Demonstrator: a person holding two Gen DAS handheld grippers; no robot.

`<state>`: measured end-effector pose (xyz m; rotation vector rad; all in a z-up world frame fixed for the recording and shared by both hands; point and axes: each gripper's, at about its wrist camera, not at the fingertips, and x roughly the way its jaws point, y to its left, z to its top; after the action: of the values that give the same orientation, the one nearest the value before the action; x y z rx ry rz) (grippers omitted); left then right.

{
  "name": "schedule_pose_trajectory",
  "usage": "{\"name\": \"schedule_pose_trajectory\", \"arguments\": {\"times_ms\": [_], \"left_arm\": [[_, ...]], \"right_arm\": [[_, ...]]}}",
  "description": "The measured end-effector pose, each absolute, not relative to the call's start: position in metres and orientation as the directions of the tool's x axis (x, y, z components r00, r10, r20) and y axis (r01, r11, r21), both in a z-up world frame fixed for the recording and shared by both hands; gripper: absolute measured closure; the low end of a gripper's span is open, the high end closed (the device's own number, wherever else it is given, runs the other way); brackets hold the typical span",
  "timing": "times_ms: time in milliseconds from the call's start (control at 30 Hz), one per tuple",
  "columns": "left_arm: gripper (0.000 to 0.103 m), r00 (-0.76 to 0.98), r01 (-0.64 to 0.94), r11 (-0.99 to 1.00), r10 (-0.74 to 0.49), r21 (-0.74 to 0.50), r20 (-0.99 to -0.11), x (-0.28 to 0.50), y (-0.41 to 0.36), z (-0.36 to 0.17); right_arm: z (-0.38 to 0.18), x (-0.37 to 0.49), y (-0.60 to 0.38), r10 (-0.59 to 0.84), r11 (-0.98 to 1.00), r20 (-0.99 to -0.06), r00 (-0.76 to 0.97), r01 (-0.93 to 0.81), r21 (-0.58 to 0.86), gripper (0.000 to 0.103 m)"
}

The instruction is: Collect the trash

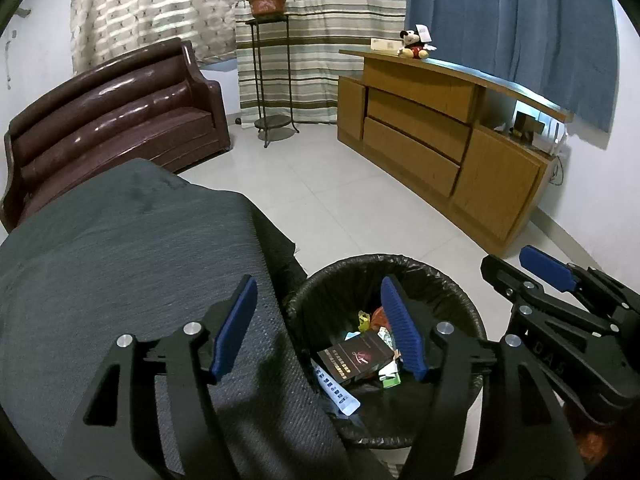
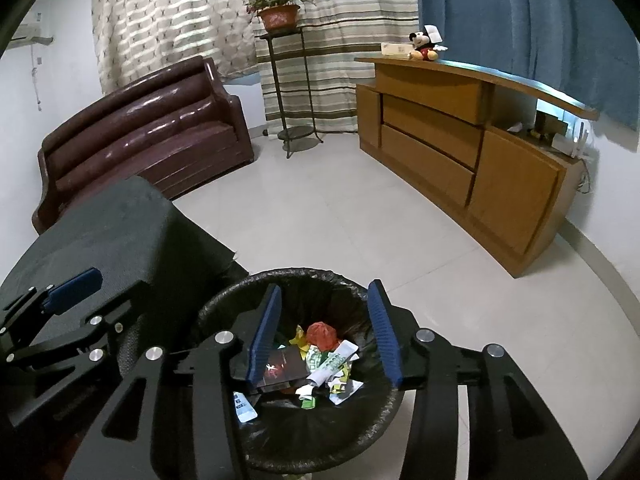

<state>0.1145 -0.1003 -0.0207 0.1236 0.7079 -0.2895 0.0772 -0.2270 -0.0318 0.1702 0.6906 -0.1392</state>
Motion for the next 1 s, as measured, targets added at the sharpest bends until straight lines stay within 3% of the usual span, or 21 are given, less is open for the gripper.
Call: {"name": "schedule_pose_trajectory", "arguments": {"times_ms": [333, 1000], "left_arm": [[0.033, 0.750, 0.281, 0.959, -0.209, 0.017, -0.627, 0.097, -0.088, -0.005], [0.024, 0.790, 0.241, 0.970, -0.185, 0.019, -0.585, 0.051, -0.058, 0.022]], "right_arm": [[-0.017, 0.063, -0.223, -0.102, 0.975, -0.610, 0.786, 0.201, 0.097, 0.047], [0.001, 0.025, -0.204, -0.097, 0.984, -0.577, 0.811, 0.164, 0.065, 0.045]]}}
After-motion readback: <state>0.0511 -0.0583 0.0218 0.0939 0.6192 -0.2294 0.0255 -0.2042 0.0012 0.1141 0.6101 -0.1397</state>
